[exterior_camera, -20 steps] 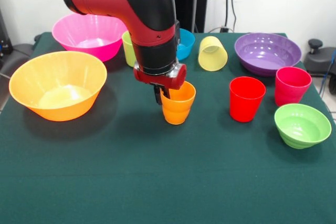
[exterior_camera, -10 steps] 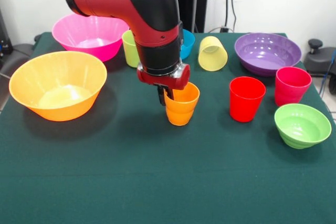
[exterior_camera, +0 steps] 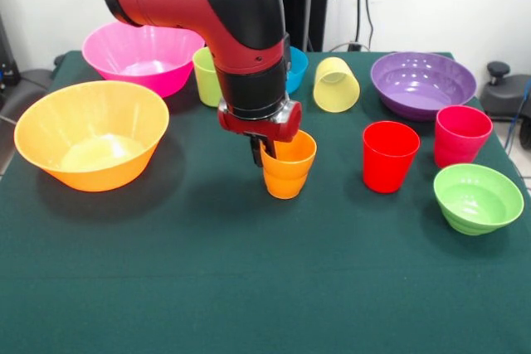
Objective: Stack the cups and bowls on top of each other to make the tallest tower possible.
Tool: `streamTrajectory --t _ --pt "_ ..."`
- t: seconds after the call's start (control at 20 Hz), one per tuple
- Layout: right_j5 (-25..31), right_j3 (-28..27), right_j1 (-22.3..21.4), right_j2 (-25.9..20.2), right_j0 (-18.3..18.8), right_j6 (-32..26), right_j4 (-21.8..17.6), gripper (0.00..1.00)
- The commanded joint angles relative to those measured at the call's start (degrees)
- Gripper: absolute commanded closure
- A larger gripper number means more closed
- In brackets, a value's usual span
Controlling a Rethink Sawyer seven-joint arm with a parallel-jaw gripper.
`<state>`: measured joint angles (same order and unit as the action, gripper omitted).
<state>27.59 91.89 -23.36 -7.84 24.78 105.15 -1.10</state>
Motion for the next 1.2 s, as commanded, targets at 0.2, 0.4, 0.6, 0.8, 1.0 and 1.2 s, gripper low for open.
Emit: streamTrajectory --t 0.2,0.4,0.6,0.8,1.0,1.2 --pt "2.1 -2.4 2.7 -5.8 0.3 -4.2 -4.7 1.0" --pt "2.1 -2.5 2.7 -5.8 0.5 -4.4 -4.8 0.0" --pt "2.2 -2.7 2.7 -5.9 0.6 -4.5 -4.9 0.0" --pt "2.0 -2.4 2.7 -6.0 0.7 -4.3 -5.2 0.0" --pt "1.9 -2.4 2.7 -6.1 0.7 -4.3 -5.2 0.0" --pt "3.1 -2.7 2.0 -5.9 0.3 -4.3 -5.2 0.0"
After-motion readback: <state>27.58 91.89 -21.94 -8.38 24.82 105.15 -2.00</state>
